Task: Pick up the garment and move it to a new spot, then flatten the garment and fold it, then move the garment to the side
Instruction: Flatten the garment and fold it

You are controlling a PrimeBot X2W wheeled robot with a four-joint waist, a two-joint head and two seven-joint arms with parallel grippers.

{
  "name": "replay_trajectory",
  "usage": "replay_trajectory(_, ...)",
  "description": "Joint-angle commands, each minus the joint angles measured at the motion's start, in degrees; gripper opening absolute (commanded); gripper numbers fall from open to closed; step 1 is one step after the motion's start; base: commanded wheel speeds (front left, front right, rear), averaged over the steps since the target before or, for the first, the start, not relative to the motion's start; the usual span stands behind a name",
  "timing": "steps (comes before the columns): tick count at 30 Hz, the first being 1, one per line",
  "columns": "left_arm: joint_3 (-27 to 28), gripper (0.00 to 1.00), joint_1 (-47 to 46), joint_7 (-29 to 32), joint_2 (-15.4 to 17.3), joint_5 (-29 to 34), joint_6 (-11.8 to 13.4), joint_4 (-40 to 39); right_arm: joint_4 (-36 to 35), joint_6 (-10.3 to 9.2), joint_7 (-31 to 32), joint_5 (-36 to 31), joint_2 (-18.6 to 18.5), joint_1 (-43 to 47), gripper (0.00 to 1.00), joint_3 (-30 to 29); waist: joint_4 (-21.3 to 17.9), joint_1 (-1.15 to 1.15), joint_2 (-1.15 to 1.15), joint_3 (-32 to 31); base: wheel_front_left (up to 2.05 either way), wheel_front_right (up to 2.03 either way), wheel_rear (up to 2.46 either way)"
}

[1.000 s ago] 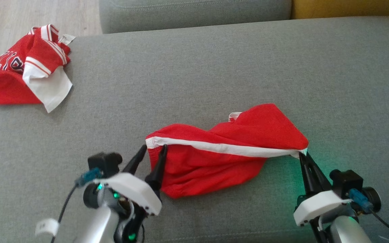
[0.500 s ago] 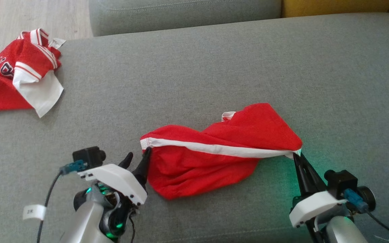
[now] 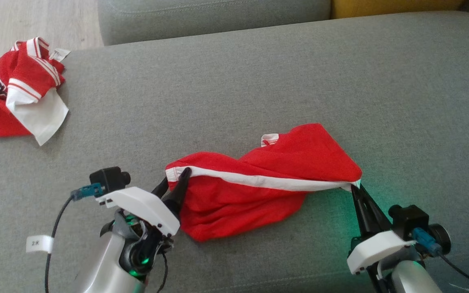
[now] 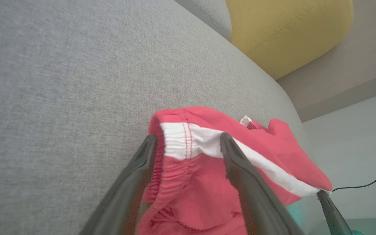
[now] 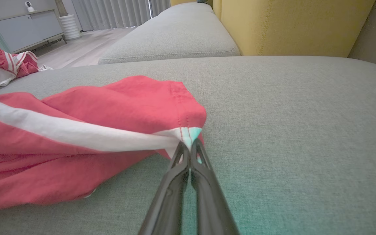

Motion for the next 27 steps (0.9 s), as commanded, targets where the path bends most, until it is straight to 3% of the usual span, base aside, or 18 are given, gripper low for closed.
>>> replay_trajectory(1,1.4,0.93,-3.1,-0.1,0.3,-0.3,-0.3,-1.6,-1.8,0.43,-0.5,0.2,-0.2,-1.4,0.0,1.4,-0.1,0.0,0.0,0.1,0.0,0.0,0.0)
replay_trajectory(4,0.9,0.82,-3.6,-0.4,0.3,-0.5,-0.3,-1.2,-2.0,0.43,-0.5,0.2,-0.2,-1.5,0.0,1.5,-0.3,0.0,0.0,0.2,0.0,0.0,0.0)
replay_trajectory(7,0.5,0.51,-4.0,-0.9,0.2,-0.8,-0.4,-1.1,-2.1,0.43,-0.5,0.2,-0.2,-1.7,0.0,1.6,-0.4,0.0,0.0,0.4,0.0,0.0,0.0)
replay_trajectory(9,0.3,0.42,-4.2,-1.2,0.2,-1.0,-0.5,-1.0,-2.1,0.43,-0.5,0.3,-0.2,-1.7,0.0,1.7,-0.5,0.0,0.0,0.4,0.0,0.0,0.0)
replay_trajectory(10,0.3,0.34,-4.3,-1.4,0.2,-1.1,-0.5,-1.1,-2.2,0.43,-0.5,0.3,-0.2,-1.7,0.0,1.7,-0.5,0.0,0.0,0.4,0.0,0.0,0.0)
replay_trajectory(12,0.2,0.0,-4.3,-1.8,0.2,-1.3,-0.7,-1.2,-2.2,0.43,-0.5,0.2,-0.2,-1.8,0.0,1.6,-0.6,0.0,0.0,0.4,0.0,0.0,0.0)
replay_trajectory(19,0.8,0.0,-3.9,-5.4,0.2,-1.6,-1.4,-3.5,-4.4,0.43,-0.5,-0.2,-0.2,-2.1,0.0,0.7,-0.5,0.0,0.0,-0.1,0.0,0.0,0.0)
replay_trajectory(27,0.8,0.0,-1.8,-10.2,1.6,-0.5,-2.4,-11.7,-16.2,0.43,-0.5,1.5,-0.2,-3.0,0.0,-1.4,-0.5,0.0,0.0,-2.3,0.0,0.0,0.0)
